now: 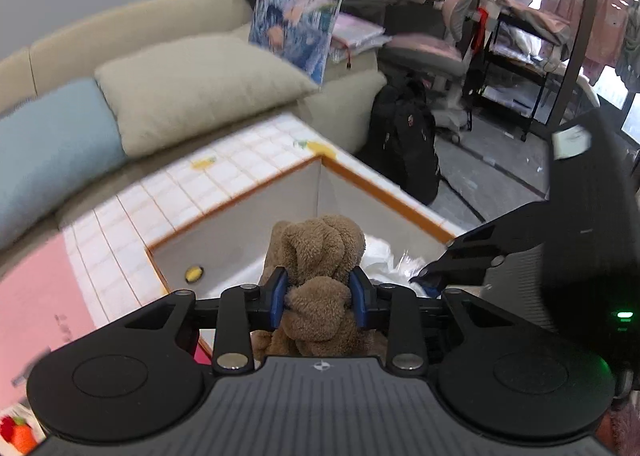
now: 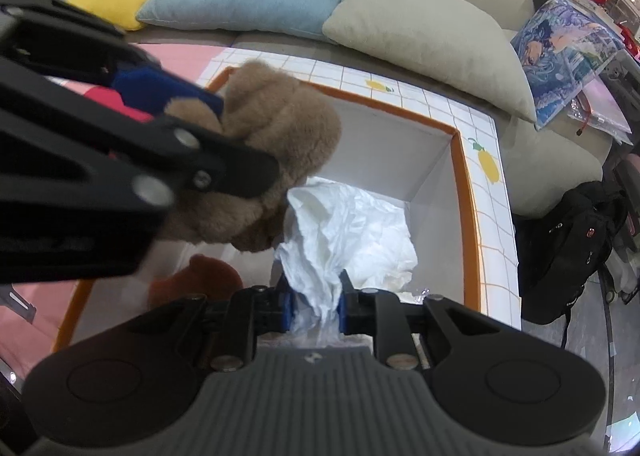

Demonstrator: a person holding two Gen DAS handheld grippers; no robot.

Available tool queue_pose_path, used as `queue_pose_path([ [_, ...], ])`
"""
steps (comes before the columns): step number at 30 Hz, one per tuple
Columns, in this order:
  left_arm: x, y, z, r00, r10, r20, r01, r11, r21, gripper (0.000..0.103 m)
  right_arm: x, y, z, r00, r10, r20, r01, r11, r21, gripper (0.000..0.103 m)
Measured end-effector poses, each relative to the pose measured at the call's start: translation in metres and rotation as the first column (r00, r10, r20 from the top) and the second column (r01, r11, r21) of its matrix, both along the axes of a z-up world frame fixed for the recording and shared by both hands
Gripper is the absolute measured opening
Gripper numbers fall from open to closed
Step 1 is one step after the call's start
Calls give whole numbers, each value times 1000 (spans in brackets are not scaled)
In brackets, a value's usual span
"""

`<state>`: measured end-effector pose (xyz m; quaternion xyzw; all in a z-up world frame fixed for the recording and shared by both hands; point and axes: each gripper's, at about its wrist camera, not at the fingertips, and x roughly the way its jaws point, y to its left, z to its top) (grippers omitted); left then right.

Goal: Organize soft objects
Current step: 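Open both grippers to drop the bunny and tissue into the box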

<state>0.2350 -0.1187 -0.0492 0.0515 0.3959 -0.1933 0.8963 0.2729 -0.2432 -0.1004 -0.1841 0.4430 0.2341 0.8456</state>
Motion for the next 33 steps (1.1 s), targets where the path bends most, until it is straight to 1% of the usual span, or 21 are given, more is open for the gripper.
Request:
queue_pose_path([
  [2,7,0,-12,999,19,-49,-18,1000,14,36,2,-2,-3,1000,-4,-8,4,1000,-1,19],
  [5,10,1,-25,995,34,-94,-30,998,48,36,0,-2,-8,1000,8,-20,-8,1000,1,20],
  [9,9,2,-29,994,36,-108,-29,998,57,37,0,4,-21,999,24,-46,-24,1000,-16,21],
  [13,11,1,-28,990,40,-133,-32,997,65,43,1,9,-30,998,20,-64,-22,999,-39,23],
  [15,13,2,-27,989,51,-139,-43,997,58,44,2,9,-30,998,15,-68,-17,999,-40,24],
  [16,13,3,-27,988,57,-143,-51,998,49,48,2,9,-29,998,14,-67,-17,999,-43,25],
  [17,12,5,-26,987,60,-147,-55,998,39,51,3,9,-28,998,16,-63,-19,999,-47,28],
  [18,11,7,-23,987,62,-150,-59,998,24,56,1,10,-27,998,18,-59,-21,999,-48,29],
  [19,10,9,-21,987,63,-146,-62,998,10,61,2,10,-24,998,20,-54,-23,999,-47,32],
  [20,7,12,-16,989,65,-134,-67,998,-6,64,1,10,-21,998,24,-50,-26,999,-44,36],
  [22,2,15,-8,991,71,-111,-74,997,-25,69,-4,10,-14,999,26,-39,-28,998,-47,41],
  [24,-3,20,2,993,79,-85,-83,996,-39,71,-7,10,-6,999,24,-20,-25,998,-56,47],
  [25,-6,22,7,994,84,-72,-87,995,-48,72,-8,9,-2,1000,22,-12,-22,998,-54,52],
  [27,-12,27,17,995,89,-44,-92,993,-67,74,-12,8,7,1000,17,5,-17,999,-38,57],
  [29,-18,31,27,995,98,-17,-99,992,-81,74,-17,8,17,1000,12,22,-11,1000,-27,65],
  [30,-22,34,32,995,103,-3,-103,991,-86,75,-20,9,22,999,10,30,-9,1000,-25,67],
  [33,-38,42,44,989,138,56,-131,986,-105,75,-30,11,36,998,2,59,-1,1000,-13,69],
])
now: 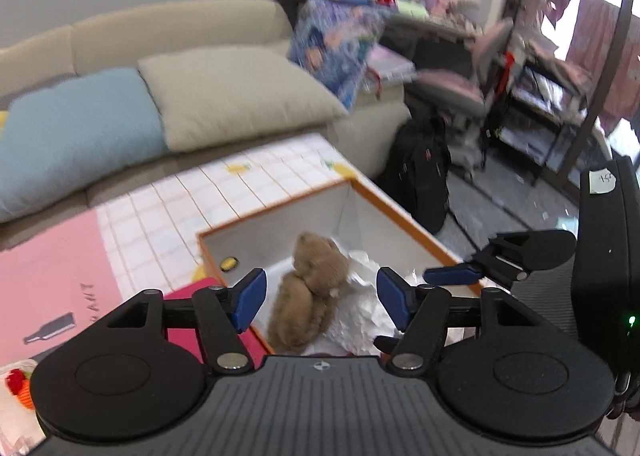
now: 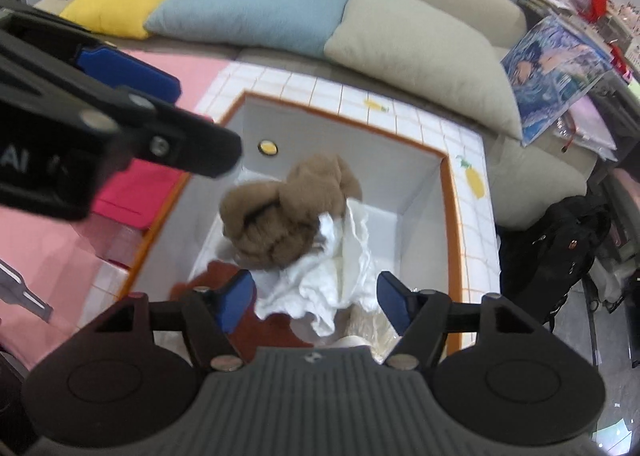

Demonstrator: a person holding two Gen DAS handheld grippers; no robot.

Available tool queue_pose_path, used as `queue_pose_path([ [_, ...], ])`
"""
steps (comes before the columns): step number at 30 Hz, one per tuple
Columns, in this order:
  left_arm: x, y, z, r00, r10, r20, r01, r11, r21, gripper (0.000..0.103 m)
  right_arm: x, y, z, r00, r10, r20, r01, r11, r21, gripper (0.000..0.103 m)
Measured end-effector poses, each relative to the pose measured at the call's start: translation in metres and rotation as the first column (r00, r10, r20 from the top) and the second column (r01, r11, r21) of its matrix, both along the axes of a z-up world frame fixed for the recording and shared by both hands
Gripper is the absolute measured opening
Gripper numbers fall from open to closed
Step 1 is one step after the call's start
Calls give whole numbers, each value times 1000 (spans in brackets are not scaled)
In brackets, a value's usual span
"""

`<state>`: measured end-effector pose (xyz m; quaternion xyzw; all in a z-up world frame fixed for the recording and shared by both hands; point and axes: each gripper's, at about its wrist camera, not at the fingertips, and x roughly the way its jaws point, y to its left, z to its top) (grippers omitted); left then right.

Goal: Organize soft objects
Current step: 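Open both grippers to drop the bunny and tissue into the box, then move both grippers back over the mat toward the remaining items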

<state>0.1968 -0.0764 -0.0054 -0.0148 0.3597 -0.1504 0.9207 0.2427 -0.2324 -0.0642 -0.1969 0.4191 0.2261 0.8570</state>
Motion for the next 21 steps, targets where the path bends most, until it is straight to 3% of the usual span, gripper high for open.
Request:
queue_pose_path([
  [2,-11,6,8,999,27,36,-27,1000,-14,75,-8,0,9,999,-24,31,24,1000,10,82],
  [9,-58,28,29,980,119,158,-113,993,-46,75,-41,2,37,986,-117,122,106,990,93,84],
  [15,-93,41,34,974,129,188,-127,992,-22,75,-79,16,47,974,-159,159,132,977,170,87],
  [21,-125,63,24,971,167,168,-170,985,4,75,-109,36,47,971,-187,146,151,962,229,90],
])
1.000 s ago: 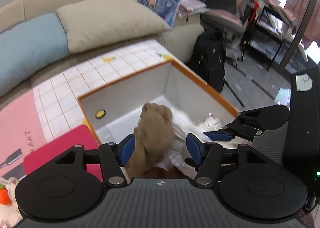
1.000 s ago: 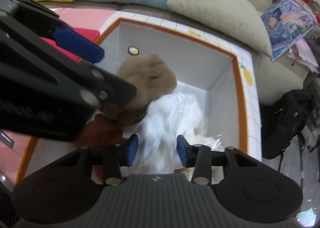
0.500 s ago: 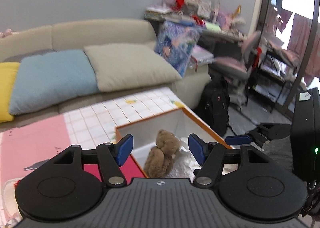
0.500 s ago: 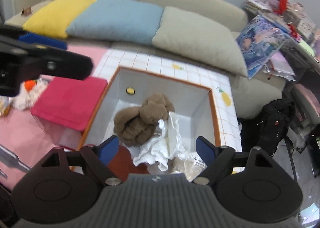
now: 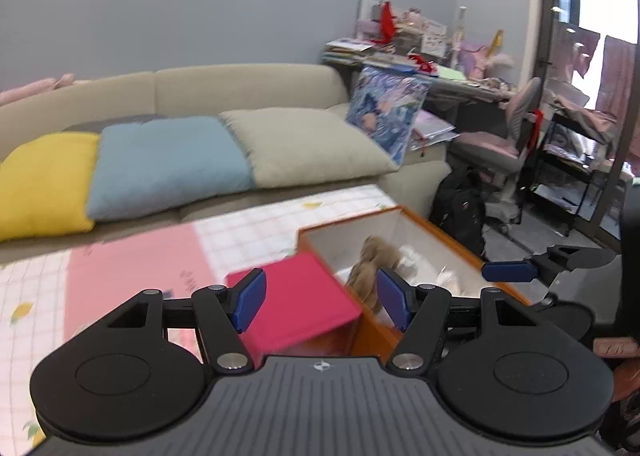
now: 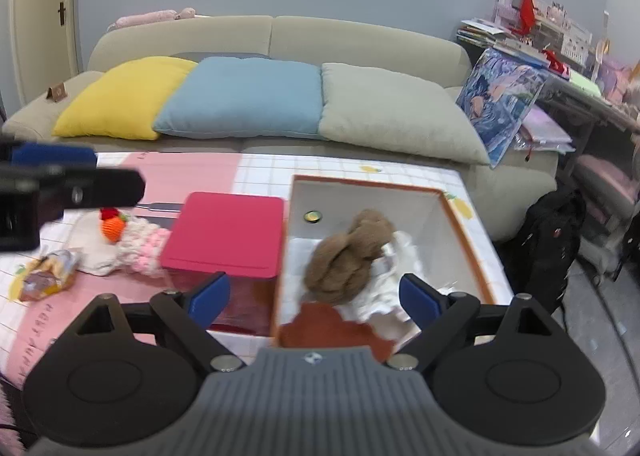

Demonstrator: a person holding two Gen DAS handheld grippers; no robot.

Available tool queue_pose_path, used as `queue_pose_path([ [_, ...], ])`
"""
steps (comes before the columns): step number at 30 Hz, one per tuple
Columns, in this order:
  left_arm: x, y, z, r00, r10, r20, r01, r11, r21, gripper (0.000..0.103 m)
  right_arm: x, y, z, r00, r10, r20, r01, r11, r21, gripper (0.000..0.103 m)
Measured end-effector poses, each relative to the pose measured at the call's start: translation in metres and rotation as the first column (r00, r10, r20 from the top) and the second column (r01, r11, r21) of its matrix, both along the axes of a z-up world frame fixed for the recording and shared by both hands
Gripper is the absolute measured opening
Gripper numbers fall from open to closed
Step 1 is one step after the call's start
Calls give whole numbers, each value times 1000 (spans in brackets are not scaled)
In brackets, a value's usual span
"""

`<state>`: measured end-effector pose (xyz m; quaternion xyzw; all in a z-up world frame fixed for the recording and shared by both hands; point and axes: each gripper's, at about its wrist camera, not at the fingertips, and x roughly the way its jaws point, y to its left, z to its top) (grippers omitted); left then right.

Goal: Organize soft objects
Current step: 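Move both grippers back over the mat toward the remaining items, then grasp the Deeyeo snack packet with the left gripper while the right grasps the knitted toy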

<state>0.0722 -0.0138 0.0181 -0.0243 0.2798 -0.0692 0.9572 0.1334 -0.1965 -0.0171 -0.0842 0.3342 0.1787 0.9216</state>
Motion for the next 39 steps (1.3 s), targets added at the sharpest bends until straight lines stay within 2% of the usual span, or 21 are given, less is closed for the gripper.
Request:
queue_pose_path([
  [9,-34,46,-31,988,126,-93,-129,992,-19,75,-22,45,-25,993,53,-103,-47,997,58,90],
  [17,-56,87,-58,959,237,-154,-240,971,2,75,-36,101,-53,972,191,-140,-193,981,-5,88],
  [20,-59,105,-64,944,285,-163,-289,957,0,75,-34,121,-62,961,242,-135,-248,968,-29,83],
  [22,-59,117,-69,934,320,-158,-320,947,27,75,-32,135,-67,953,275,-124,-282,958,-46,81],
  [27,-55,147,-83,911,382,-157,-369,923,104,75,-27,162,-76,936,335,-107,-344,936,-71,81],
  [32,-55,178,-103,885,430,-177,-411,902,135,75,-21,181,-80,922,375,-96,-382,921,-79,81],
  [39,-60,219,-124,827,510,-237,-511,857,61,76,-10,207,-84,912,397,-101,-406,909,-94,81],
])
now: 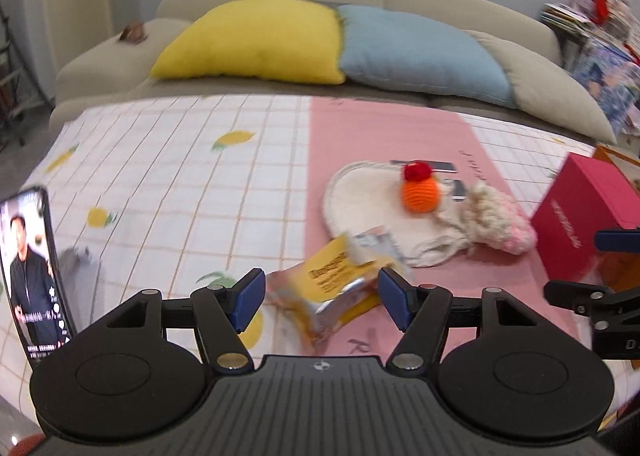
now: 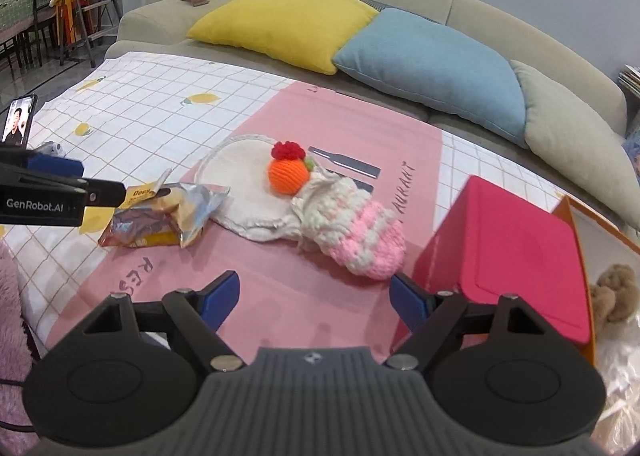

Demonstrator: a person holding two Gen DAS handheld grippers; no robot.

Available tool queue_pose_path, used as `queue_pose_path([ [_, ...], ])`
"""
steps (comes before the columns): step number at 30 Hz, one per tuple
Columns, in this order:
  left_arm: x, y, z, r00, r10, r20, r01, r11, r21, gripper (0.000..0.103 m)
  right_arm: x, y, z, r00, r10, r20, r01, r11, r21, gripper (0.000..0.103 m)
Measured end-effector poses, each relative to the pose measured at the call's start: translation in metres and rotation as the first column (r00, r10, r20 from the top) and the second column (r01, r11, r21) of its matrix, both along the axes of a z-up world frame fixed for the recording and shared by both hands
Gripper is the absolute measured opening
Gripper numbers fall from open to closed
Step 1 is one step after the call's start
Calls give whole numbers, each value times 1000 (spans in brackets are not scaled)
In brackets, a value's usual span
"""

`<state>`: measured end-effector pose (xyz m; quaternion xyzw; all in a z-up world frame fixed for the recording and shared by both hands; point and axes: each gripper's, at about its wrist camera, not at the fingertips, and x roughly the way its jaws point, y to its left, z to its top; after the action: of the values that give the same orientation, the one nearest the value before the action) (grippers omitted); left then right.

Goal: Organize soft objects
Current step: 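Grasp the Deeyeo snack packet with the left gripper while the right grasps the knitted toy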

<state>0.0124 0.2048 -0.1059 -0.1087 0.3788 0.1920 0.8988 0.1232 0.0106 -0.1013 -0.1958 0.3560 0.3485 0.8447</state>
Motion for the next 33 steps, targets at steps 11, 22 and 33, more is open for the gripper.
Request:
queue_pose_path([
  [11,7,24,-28,1000,1,-20,-6,970,-245,73,3,20,-8,1000,25,-14,-25,999,-28,81],
  [22,10,-6,-9,974,-194,119,219,943,-249,72,24,41,-18,991,110,83,-101,990,-102,81],
  [33,41,-5,-27,982,-188,-24,186,981,-61,86,57,63,-58,980,170,105,-138,955,-262,73],
])
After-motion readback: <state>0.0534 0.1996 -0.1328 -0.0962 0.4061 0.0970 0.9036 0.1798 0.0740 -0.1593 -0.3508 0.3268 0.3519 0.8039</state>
